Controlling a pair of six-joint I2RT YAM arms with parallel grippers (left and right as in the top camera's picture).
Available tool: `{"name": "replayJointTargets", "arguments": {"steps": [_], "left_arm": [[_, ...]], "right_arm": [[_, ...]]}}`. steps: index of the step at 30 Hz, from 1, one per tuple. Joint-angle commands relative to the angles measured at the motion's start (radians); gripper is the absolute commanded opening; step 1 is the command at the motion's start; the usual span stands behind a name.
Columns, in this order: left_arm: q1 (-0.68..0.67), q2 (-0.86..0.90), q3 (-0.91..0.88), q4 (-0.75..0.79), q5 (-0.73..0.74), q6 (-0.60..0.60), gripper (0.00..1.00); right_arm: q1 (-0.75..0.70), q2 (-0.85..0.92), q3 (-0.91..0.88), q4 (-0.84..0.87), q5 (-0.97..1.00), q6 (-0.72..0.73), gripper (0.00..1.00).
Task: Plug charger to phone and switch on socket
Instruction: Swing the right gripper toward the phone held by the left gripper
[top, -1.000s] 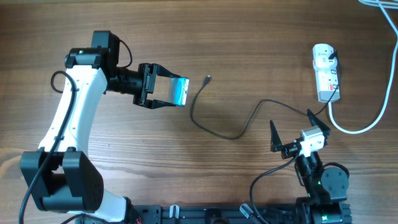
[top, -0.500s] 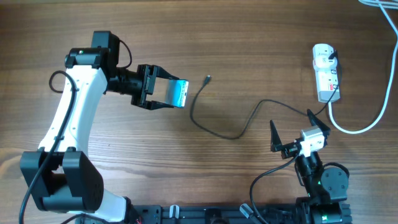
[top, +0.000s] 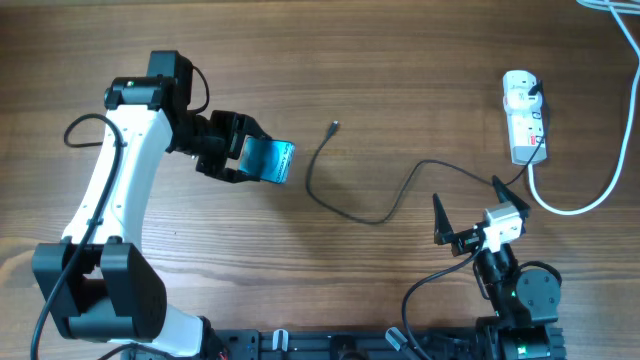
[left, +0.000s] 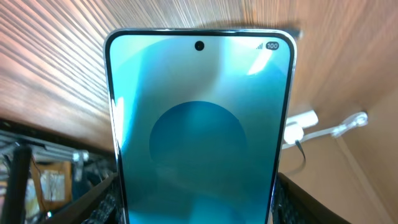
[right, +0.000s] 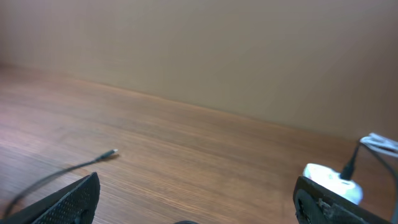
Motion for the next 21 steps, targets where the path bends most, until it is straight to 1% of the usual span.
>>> {"name": "replayJointTargets", "arguments": {"steps": [1, 2, 4, 5, 6, 10, 11, 15, 19, 21], "left_arm": [[0.004, -0.031, 0.018, -0.008, -0.127, -0.013, 0.04], [0.004, -0.031, 0.018, -0.008, -0.151, -0.012, 0.04], [0.004, -0.031, 0.018, -0.008, -0.240, -0.012, 0.04], [0.004, -0.031, 0.018, -0.015, -0.298, -0.012, 0.04], [0.004, -0.031, 0.018, -0.026, -0.357, 0.007, 0.04], [0.004, -0.031, 0.018, -0.016, -0.394, 0.093, 0.04], [0.004, -0.031, 0.018, -0.017, -0.410, 0.093, 0.04], [0.002, -0.031, 0.018, -0.012, -0.428, 0.093, 0.04], [-0.031, -0.031, 0.018, -0.006, -0.466, 0.093, 0.04], [-0.053, -0.031, 0.018, 0.006, -0.473, 0.093, 0.04]], "right_arm": [[0.003, -0.002, -0.001, 0.010, -0.030, 0.217, 1.00], [0.003, -0.002, -0.001, 0.010, -0.043, 0.257, 1.00], [0.003, -0.002, 0.006, 0.008, -0.180, 0.276, 1.00], [0.003, -0.002, 0.011, 0.000, -0.216, 0.294, 1.00], [0.003, -0.002, 0.016, -0.012, -0.244, 0.354, 1.00], [0.003, 0.023, 0.054, -0.032, -0.308, 0.372, 0.99], [0.003, 0.042, 0.074, -0.043, -0.323, 0.372, 1.00], [0.003, 0.211, 0.213, -0.064, -0.386, 0.372, 1.00], [0.003, 0.492, 0.465, -0.176, -0.462, 0.369, 1.00], [0.003, 0.631, 0.618, -0.272, -0.521, 0.369, 1.00]]}}
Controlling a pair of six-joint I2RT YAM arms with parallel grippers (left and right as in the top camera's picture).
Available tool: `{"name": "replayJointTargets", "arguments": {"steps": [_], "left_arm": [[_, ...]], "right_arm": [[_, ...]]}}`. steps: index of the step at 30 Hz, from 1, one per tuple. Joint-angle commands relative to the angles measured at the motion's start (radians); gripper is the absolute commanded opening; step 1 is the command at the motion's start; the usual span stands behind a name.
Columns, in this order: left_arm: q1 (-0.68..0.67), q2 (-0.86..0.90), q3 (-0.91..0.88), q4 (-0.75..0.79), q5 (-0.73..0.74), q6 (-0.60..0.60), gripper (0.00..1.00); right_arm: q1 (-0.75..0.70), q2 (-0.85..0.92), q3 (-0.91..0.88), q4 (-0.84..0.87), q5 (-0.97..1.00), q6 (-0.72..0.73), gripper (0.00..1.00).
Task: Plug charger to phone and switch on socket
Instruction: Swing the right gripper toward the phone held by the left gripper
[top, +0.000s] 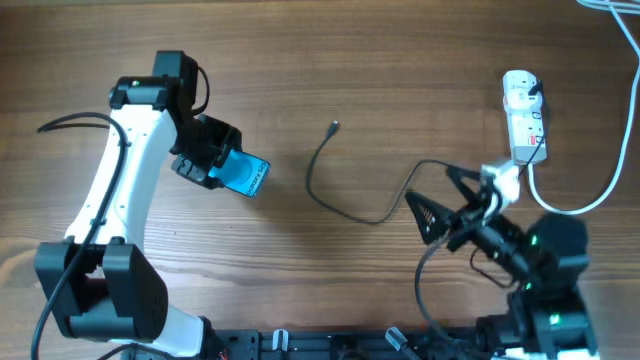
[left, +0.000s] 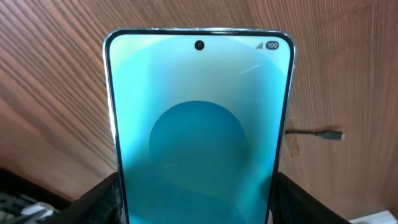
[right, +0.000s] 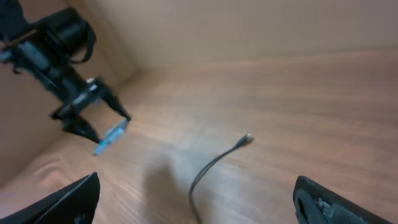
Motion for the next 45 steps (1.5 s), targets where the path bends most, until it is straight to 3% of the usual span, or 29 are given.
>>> {"name": "replayJointTargets", "arguments": {"steps": [1, 5, 8, 11, 13, 17, 22, 28, 31, 42, 45], "left_arm": [[-0.036, -0.030, 0.018, 0.018, -0.024, 0.011, 0.04], [-0.064, -0.030, 0.018, 0.041, -0.024, 0.007, 0.04], [-0.072, -0.030, 0.018, 0.046, -0.024, 0.006, 0.04], [-0.072, -0.030, 0.018, 0.054, -0.024, -0.026, 0.04], [-0.072, -0.030, 0.018, 0.085, -0.024, -0.031, 0.04], [-0.073, -0.029, 0.018, 0.087, -0.024, -0.153, 0.04], [-0.130, -0.029, 0.018, 0.092, -0.024, -0.212, 0.04], [-0.251, -0.029, 0.018, 0.111, -0.024, -0.317, 0.04], [-0.306, -0.029, 0.018, 0.111, -0.024, -0.392, 0.04], [-0.363, -0.029, 0.018, 0.138, -0.024, -0.420, 0.04], [-0.363, -0.029, 0.018, 0.140, -0.024, -0.420, 0.04]], "right_arm": [[0.003, 0.159, 0.201, -0.102, -0.116, 0.001, 1.00], [0.003, 0.360, 0.382, -0.262, -0.198, 0.003, 1.00], [0.003, 0.476, 0.383, -0.248, -0.226, 0.005, 1.00], [0.007, 0.618, 0.383, -0.221, -0.272, 0.137, 1.00], [0.039, 0.728, 0.383, -0.175, -0.294, 0.135, 0.89], [0.166, 0.889, 0.383, -0.063, -0.201, 0.279, 0.81], [0.317, 0.898, 0.383, 0.091, -0.060, 0.480, 0.74], [0.447, 0.900, 0.383, 0.120, 0.092, 0.610, 0.64], [0.490, 0.900, 0.382, 0.117, 0.179, 0.672, 0.53], [0.560, 0.983, 0.382, 0.154, 0.236, 0.741, 0.37], [0.569, 0.984, 0.382, 0.164, 0.230, 0.734, 0.28]]}}
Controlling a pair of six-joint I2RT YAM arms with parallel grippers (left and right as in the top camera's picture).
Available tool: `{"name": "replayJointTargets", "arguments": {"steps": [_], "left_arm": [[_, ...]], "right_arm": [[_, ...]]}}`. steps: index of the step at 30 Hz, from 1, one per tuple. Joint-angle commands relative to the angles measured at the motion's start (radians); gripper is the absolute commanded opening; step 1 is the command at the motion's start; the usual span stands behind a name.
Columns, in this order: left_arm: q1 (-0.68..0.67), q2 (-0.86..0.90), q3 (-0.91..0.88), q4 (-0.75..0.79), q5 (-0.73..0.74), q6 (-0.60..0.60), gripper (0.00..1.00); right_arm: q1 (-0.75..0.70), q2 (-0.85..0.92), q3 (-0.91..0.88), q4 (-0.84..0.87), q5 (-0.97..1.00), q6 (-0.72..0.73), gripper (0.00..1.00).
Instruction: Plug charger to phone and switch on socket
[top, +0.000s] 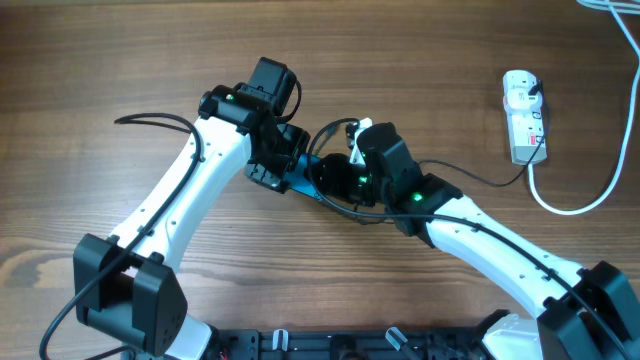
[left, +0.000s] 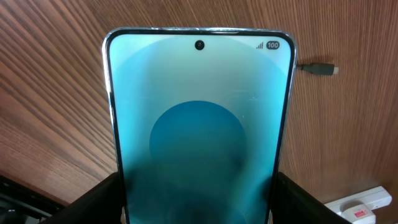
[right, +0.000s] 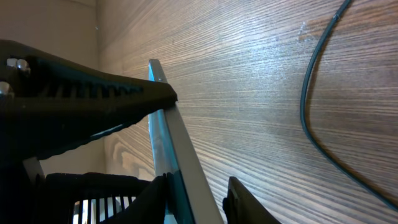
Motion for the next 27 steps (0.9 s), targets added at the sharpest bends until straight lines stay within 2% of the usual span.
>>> {"name": "replayJointTargets", "arguments": {"steps": [1, 8, 13, 15, 21, 23, 25, 26, 27], "left_arm": [[-0.003, -0.029, 0.018, 0.003, 0.002, -0.017, 0.04], [-0.003, -0.029, 0.018, 0.003, 0.002, -0.017, 0.04], [-0.003, -0.029, 0.018, 0.003, 0.014, -0.017, 0.04], [-0.003, -0.029, 0.018, 0.003, 0.014, -0.017, 0.04], [-0.002, -0.029, 0.018, 0.003, 0.013, -0.017, 0.04], [-0.002, -0.029, 0.018, 0.003, 0.013, -0.016, 0.09], [-0.002, -0.029, 0.018, 0.004, 0.013, 0.036, 0.16], [-0.002, -0.029, 0.018, 0.013, 0.016, 0.085, 0.19], [-0.002, -0.029, 0.018, 0.051, 0.061, 0.216, 0.29]], "right_arm": [[0.010, 0.022, 0.015, 0.004, 0.008, 0.001, 0.26], [0.023, 0.022, 0.015, 0.011, 0.001, 0.004, 0.23], [0.023, 0.022, 0.015, 0.034, 0.005, 0.004, 0.12], [0.023, 0.022, 0.015, 0.047, 0.005, 0.004, 0.04], [0.020, 0.022, 0.015, 0.053, 0.014, 0.004, 0.04], [0.001, 0.021, 0.015, 0.051, 0.033, 0.000, 0.04], [-0.044, 0.006, 0.015, 0.051, 0.032, -0.001, 0.04], [-0.067, -0.008, 0.015, 0.050, 0.032, 0.000, 0.04], [-0.108, -0.046, 0.015, 0.045, 0.033, -0.001, 0.04]]}}
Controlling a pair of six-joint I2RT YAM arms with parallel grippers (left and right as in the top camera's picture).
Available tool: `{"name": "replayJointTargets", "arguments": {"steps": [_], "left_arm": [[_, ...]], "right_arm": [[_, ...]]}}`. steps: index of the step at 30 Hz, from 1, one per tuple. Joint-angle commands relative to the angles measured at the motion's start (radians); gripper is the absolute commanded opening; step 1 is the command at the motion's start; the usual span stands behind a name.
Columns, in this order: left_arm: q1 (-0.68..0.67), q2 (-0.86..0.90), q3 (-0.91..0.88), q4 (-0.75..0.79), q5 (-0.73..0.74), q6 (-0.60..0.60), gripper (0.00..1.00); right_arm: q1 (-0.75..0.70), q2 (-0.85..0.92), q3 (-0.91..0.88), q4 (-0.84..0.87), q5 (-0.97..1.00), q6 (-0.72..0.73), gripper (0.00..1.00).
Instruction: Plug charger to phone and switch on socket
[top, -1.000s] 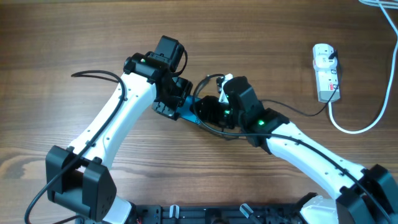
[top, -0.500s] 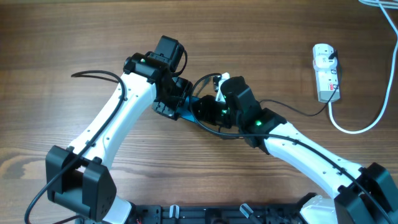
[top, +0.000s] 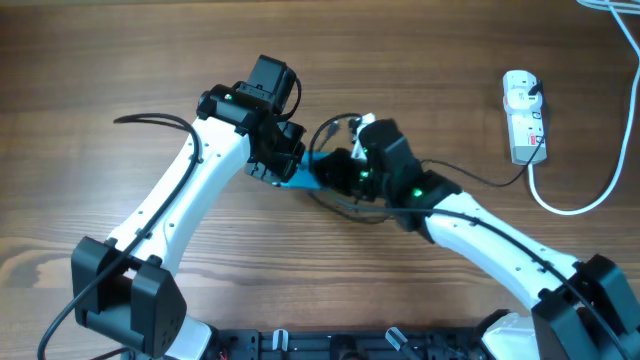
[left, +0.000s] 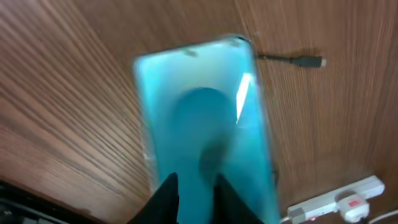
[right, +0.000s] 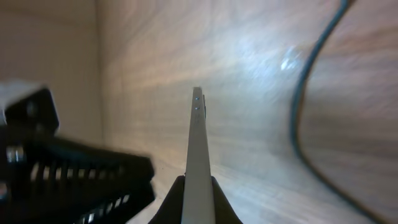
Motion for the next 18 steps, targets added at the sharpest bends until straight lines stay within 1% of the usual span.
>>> {"name": "replayJointTargets", "arguments": {"steps": [1, 2, 3, 4, 5, 6, 7, 9, 10, 11, 13, 15, 16, 18], "left_arm": [[-0.002, -0.022, 0.008, 0.070, 0.092, 0.260, 0.34], [-0.002, -0.022, 0.008, 0.120, 0.163, 0.349, 0.40], [-0.002, -0.022, 0.008, 0.161, 0.224, 0.403, 0.45], [-0.002, -0.022, 0.008, 0.211, 0.291, 0.445, 0.53], [-0.001, -0.022, 0.008, 0.247, 0.341, 0.466, 0.59], [0.002, -0.022, 0.008, 0.267, 0.375, 0.469, 0.63], [0.009, -0.022, 0.008, 0.285, 0.414, 0.469, 0.66], [0.044, -0.022, 0.008, 0.357, 0.565, 0.468, 0.70], [0.065, -0.022, 0.008, 0.411, 0.663, 0.462, 0.73], [0.080, -0.022, 0.008, 0.451, 0.720, 0.439, 0.75], [0.105, -0.022, 0.008, 0.505, 0.798, 0.321, 0.79], [0.110, -0.022, 0.008, 0.537, 0.824, 0.253, 0.79], [0.109, -0.022, 0.008, 0.543, 0.826, 0.227, 0.79], [0.109, -0.022, 0.008, 0.542, 0.825, 0.221, 0.79]], "right_arm": [[-0.082, -0.092, 0.011, 0.005, 0.016, -0.011, 0.04], [-0.102, -0.121, 0.011, 0.002, 0.024, -0.010, 0.04], [-0.122, -0.162, 0.011, -0.011, 0.054, -0.003, 0.04], [-0.137, -0.211, 0.011, -0.040, 0.106, 0.024, 0.04], [-0.151, -0.272, 0.011, -0.082, 0.191, 0.066, 0.04], [-0.159, -0.316, 0.011, -0.112, 0.256, 0.099, 0.04], [-0.164, -0.369, 0.011, -0.141, 0.345, 0.157, 0.04], [-0.165, -0.460, 0.011, -0.208, 0.480, 0.410, 0.04], [-0.165, -0.486, 0.011, -0.232, 0.493, 0.544, 0.04], [-0.165, -0.496, 0.011, -0.235, 0.488, 0.606, 0.04], [-0.165, -0.486, 0.011, -0.218, 0.422, 0.711, 0.04], [-0.165, -0.461, 0.011, -0.199, 0.392, 0.773, 0.04], [-0.165, -0.444, 0.011, -0.171, 0.375, 0.777, 0.04], [-0.165, -0.407, 0.011, -0.104, 0.314, 0.775, 0.04]]}}
